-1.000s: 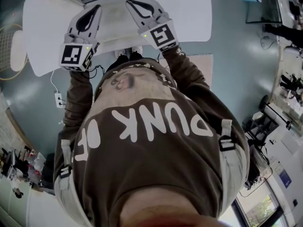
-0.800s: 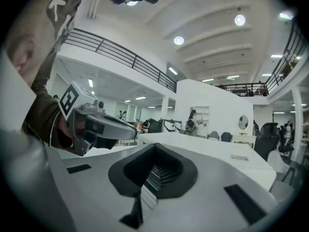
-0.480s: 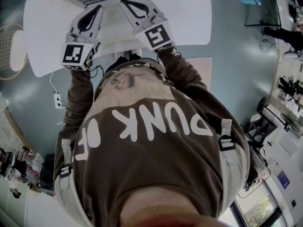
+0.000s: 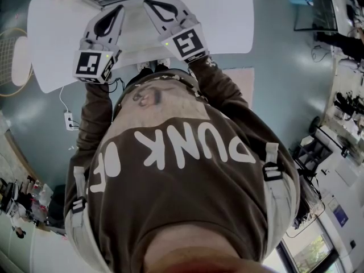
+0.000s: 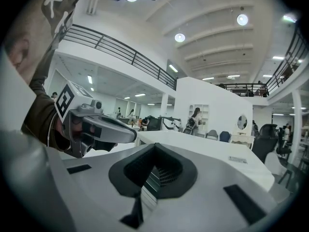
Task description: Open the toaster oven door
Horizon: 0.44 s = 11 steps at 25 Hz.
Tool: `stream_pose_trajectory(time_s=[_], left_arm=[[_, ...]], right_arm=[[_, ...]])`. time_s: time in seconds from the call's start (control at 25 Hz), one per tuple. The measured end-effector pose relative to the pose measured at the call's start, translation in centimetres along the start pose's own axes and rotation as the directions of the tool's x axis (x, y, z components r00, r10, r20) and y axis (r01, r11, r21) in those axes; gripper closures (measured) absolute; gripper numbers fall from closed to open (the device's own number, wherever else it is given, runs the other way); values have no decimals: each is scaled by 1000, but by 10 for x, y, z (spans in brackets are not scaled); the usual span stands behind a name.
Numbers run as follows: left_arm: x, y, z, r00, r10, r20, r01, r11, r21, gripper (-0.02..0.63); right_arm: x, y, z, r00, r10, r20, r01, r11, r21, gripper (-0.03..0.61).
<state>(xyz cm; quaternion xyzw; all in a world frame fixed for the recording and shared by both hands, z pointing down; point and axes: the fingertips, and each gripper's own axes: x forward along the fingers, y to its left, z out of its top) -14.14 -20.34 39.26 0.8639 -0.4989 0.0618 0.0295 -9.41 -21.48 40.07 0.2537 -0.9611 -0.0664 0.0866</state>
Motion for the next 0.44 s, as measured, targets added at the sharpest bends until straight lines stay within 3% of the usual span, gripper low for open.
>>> stream_pose_trajectory(time_s=[0.44], left_arm=[[2,-4,1,1000,1,1,-1,1000,-2,611]], right_arm=[[-5,-4,1,1000,-6,-3,6,1000,1,571]])
